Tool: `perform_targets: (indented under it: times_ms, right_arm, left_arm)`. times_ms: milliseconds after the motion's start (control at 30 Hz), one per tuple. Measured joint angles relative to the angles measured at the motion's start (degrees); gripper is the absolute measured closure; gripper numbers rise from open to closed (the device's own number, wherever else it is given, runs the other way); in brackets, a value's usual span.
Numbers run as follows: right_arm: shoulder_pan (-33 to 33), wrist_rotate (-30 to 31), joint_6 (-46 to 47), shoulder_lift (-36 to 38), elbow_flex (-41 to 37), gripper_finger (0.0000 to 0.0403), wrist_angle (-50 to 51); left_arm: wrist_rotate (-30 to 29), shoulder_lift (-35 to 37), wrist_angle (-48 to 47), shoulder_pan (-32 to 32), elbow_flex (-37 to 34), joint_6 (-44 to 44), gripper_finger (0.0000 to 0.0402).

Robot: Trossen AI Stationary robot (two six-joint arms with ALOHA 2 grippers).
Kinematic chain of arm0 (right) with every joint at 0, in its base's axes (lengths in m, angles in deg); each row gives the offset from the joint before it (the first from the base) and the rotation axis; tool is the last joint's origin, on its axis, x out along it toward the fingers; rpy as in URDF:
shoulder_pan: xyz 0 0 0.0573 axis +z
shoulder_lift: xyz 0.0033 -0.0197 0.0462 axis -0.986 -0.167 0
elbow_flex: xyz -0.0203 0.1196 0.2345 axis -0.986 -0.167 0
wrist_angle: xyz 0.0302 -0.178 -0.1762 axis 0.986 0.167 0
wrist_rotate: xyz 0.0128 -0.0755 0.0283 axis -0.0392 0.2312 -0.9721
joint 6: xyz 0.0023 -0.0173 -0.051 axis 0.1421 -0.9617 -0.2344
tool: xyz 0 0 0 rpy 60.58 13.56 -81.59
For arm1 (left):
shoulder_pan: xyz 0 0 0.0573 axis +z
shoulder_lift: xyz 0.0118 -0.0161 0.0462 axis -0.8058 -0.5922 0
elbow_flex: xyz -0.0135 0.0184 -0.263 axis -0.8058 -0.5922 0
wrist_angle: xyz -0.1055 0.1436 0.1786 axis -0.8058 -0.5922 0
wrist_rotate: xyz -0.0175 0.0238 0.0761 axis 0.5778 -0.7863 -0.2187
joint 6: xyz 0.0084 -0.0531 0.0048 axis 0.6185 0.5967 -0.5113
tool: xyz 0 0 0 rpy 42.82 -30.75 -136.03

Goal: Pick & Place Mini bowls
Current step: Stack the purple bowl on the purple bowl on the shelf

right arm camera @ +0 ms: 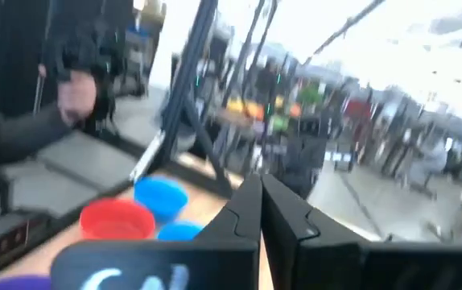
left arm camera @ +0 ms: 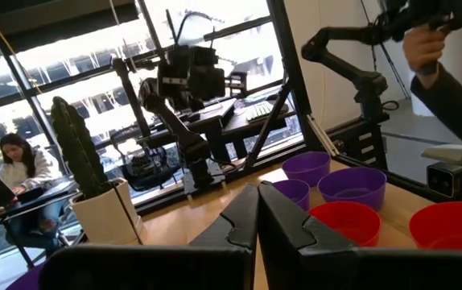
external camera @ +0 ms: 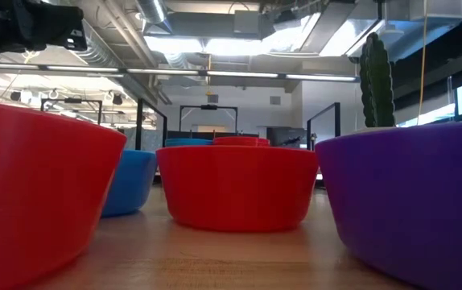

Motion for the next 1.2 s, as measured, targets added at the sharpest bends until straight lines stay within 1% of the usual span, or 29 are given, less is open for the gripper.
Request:
perform_targets:
  times_ms: [67,167,300,500,733,933,1200]
  right_arm:
    - [-0.46,-1.67,0.02,1.46,-4.35,0.0397,-5.75]
    - [-1.19,-3.04,-0.16,3.61,-9.04,0.0399,-9.53]
    - [-2.81,2.40,1.06,7.39,-12.17,0.0399,-9.74]
    - [-4.65,2.71,2.40,13.24,-14.40,0.0400,-5.39]
    - [-5.34,1.75,2.88,17.68,-16.06,0.0400,-2.16]
    - [-5.35,0.17,2.84,18.29,-16.06,0.0400,0.28]
    - [-5.35,-1.31,4.04,18.25,-16.06,0.0400,4.33]
  left_arm:
    - [0.00,0.00,0.00,0.01,0.00,-0.01,0.0396]
    - [0.00,0.00,0.00,-0.01,0.00,0.03,0.0396]
    - [0.00,0.00,-0.07,0.01,0.00,-0.02,0.0396]
    - [0.00,0.00,-0.11,-0.01,0.00,-0.08,0.0395]
    - [0.00,0.00,-0.13,0.00,0.00,-0.44,0.0399]
    - [0.00,0.00,-0.17,0.01,0.00,-0.49,0.0394]
    - [0.00,0.00,0.13,0.01,0.00,-0.54,0.0398]
